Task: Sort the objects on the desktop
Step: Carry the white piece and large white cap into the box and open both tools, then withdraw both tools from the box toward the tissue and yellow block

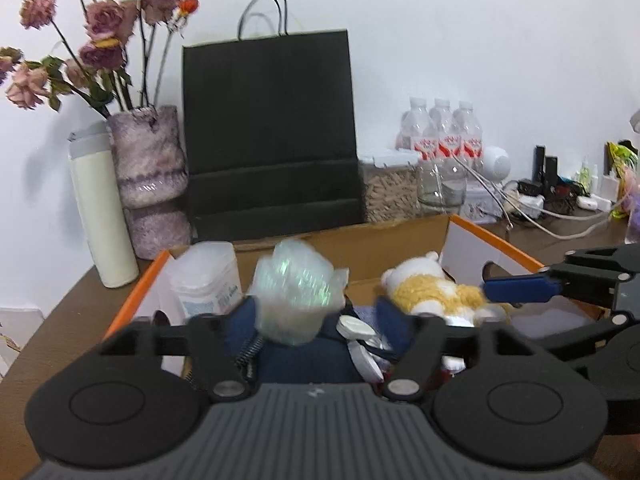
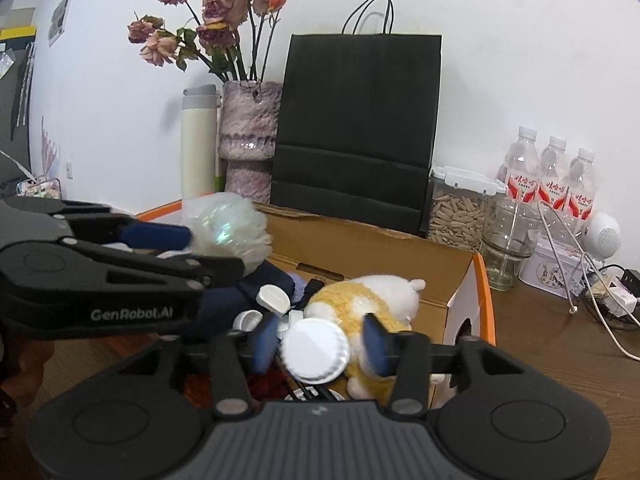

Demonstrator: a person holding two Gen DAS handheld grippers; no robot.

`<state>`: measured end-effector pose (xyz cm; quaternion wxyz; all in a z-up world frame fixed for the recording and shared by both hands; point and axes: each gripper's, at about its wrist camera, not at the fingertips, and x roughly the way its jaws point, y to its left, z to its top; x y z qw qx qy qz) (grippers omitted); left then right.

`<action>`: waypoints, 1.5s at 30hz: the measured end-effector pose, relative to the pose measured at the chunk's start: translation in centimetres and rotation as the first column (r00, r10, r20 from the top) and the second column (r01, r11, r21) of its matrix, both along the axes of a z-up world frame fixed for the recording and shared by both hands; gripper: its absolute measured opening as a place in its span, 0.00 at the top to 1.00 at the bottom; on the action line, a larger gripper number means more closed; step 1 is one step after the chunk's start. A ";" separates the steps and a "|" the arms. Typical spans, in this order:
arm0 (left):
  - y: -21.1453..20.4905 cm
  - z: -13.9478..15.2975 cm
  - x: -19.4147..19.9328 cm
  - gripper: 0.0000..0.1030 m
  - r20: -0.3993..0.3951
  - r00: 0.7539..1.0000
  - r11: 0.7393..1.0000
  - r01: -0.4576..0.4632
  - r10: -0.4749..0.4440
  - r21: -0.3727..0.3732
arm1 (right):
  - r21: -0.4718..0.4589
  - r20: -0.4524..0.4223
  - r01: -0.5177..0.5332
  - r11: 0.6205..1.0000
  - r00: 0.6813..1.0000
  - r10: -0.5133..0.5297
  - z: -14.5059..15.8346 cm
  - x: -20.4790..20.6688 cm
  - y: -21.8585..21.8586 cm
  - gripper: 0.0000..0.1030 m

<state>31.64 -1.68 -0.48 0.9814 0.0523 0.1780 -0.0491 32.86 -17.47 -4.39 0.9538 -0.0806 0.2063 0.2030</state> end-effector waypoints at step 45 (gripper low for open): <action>-0.3 -0.3 -9.4 0.00 -0.083 0.988 0.986 -0.137 0.129 -0.095 | 0.005 -0.142 0.148 0.989 0.979 -0.146 -1.7 -8.3 -7.2 0.07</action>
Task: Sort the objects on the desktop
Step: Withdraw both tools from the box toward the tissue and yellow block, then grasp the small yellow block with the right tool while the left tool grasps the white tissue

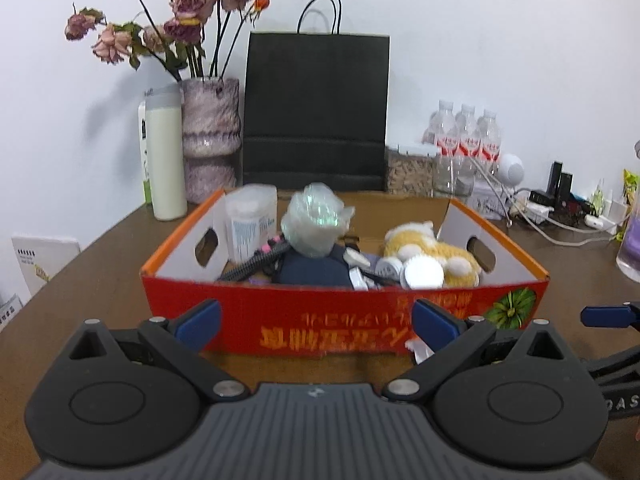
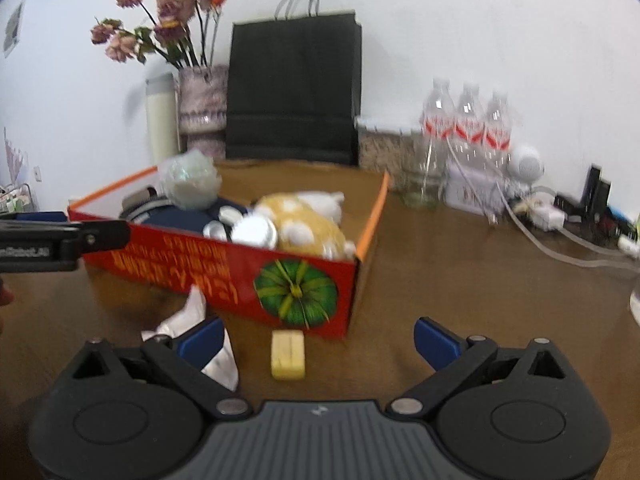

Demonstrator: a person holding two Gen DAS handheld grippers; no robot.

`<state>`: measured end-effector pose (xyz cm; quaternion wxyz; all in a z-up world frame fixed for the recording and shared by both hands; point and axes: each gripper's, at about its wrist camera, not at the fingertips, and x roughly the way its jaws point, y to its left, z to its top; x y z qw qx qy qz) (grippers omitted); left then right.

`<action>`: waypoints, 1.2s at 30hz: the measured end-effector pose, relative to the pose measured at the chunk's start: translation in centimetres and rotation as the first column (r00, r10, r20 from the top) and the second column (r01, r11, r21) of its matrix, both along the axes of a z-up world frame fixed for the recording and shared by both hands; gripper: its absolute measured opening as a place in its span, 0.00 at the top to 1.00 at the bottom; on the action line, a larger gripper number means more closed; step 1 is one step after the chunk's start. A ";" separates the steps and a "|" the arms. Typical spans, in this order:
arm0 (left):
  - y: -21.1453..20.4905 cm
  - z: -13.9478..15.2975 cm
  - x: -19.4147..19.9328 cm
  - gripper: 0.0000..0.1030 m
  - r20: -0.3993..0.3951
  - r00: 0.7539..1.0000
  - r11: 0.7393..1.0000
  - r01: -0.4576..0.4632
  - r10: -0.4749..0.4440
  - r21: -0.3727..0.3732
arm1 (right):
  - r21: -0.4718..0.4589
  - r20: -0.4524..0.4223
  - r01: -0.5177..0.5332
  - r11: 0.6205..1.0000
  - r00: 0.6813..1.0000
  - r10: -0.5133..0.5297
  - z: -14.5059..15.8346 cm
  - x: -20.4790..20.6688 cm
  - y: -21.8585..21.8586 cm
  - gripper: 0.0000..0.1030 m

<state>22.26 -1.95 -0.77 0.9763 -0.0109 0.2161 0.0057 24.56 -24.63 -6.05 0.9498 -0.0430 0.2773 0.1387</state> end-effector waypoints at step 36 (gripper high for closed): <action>-8.8 -3.7 1.6 0.01 -0.184 0.973 0.972 0.168 -0.138 0.163 | 0.013 -0.048 -0.068 0.998 0.996 0.068 -1.3 1.9 -3.0 0.81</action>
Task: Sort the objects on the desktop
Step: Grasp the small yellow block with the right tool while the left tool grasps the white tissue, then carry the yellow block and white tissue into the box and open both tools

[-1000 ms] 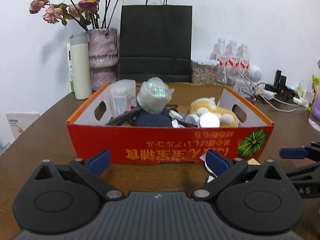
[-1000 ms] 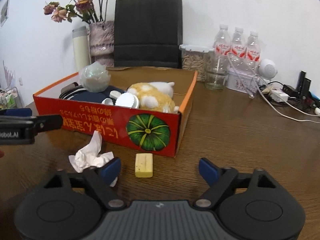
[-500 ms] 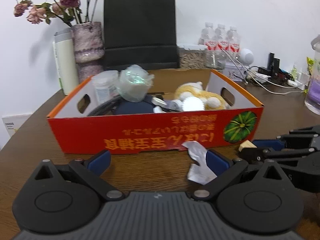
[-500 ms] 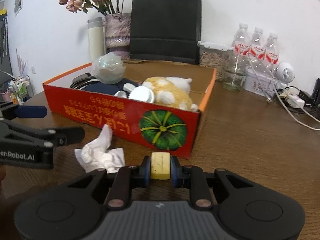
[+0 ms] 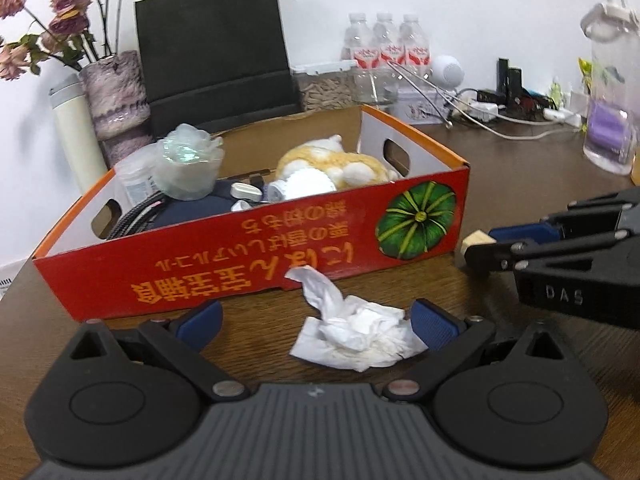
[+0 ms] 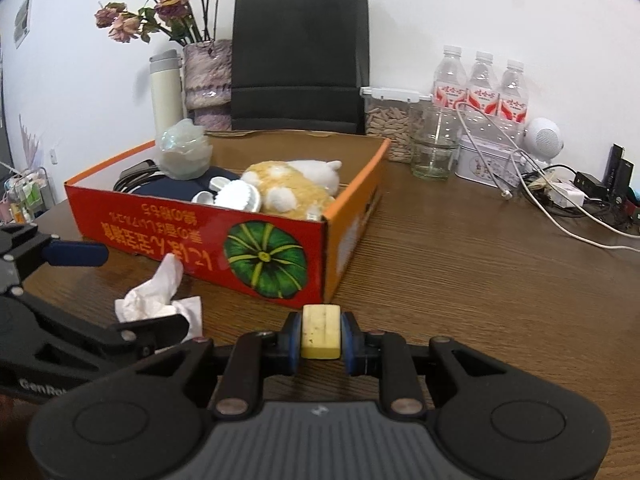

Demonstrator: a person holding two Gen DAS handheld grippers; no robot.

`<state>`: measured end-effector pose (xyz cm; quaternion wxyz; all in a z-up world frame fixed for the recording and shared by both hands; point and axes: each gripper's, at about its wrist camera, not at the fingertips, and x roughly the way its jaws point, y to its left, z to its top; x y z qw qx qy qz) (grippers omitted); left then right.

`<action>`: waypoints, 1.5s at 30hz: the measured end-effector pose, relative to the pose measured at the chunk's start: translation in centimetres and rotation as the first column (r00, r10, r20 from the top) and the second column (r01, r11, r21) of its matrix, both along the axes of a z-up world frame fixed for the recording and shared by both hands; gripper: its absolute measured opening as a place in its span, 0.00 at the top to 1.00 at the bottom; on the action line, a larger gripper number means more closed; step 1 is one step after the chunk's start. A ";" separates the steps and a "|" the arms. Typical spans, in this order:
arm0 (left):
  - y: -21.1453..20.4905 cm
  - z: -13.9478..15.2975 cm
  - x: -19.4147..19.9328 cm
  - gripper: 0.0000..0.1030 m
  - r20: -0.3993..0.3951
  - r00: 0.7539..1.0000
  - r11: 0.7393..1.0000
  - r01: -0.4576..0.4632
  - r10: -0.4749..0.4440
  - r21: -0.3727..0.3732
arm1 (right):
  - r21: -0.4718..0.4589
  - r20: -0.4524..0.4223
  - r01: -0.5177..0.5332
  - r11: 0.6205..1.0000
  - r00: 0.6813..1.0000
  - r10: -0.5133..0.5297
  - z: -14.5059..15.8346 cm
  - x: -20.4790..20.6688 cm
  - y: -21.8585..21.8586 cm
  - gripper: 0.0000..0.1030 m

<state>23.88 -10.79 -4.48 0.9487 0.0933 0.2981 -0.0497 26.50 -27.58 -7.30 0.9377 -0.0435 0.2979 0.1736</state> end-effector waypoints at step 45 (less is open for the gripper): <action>5.2 7.2 -2.8 0.86 0.183 0.983 0.982 0.043 -0.009 -0.182 | 0.106 0.212 -0.071 0.992 0.976 0.047 6.1 -3.2 4.9 0.81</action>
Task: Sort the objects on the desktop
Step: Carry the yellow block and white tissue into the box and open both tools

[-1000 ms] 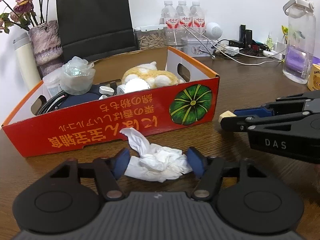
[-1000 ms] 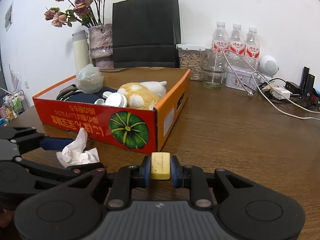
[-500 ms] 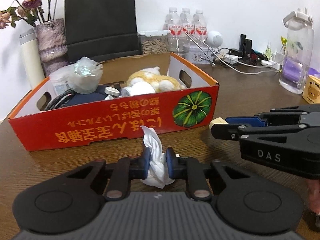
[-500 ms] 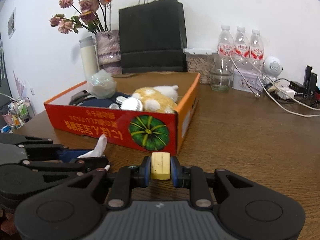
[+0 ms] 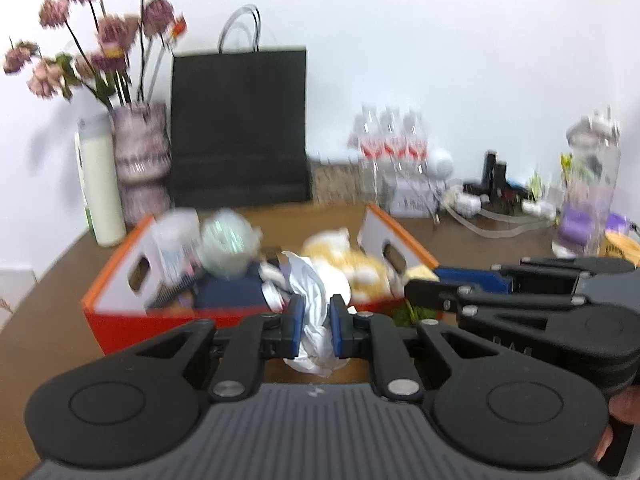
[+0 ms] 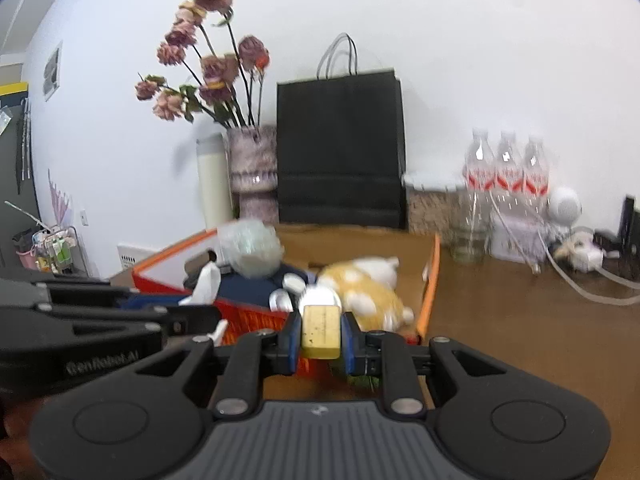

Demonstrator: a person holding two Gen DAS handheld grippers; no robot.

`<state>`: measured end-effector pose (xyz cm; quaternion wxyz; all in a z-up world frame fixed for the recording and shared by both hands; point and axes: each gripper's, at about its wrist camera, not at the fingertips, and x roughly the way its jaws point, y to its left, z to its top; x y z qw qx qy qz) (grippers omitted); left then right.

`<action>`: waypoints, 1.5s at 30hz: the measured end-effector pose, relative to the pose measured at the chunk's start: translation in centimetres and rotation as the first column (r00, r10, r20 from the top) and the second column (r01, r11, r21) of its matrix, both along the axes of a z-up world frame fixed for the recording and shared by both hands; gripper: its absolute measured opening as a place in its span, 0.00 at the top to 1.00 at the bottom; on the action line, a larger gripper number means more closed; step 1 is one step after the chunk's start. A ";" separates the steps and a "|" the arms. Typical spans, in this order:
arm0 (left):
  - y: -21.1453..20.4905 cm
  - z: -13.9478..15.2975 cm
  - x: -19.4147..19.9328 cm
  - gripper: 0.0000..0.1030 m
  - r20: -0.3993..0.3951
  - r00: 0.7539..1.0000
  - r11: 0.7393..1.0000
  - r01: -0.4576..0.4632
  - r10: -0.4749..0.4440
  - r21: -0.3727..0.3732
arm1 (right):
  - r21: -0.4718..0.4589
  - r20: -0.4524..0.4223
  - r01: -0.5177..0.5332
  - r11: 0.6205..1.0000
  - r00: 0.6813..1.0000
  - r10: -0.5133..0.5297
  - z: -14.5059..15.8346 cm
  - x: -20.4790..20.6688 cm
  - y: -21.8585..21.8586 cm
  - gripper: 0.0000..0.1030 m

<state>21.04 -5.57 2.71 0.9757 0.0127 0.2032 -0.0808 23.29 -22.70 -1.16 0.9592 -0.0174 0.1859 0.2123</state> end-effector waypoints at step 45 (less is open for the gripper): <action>4.9 -2.2 10.3 0.00 0.176 0.978 0.990 -0.127 0.113 0.069 | -0.067 0.047 0.008 0.998 0.999 -0.005 -3.0 10.8 5.2 0.13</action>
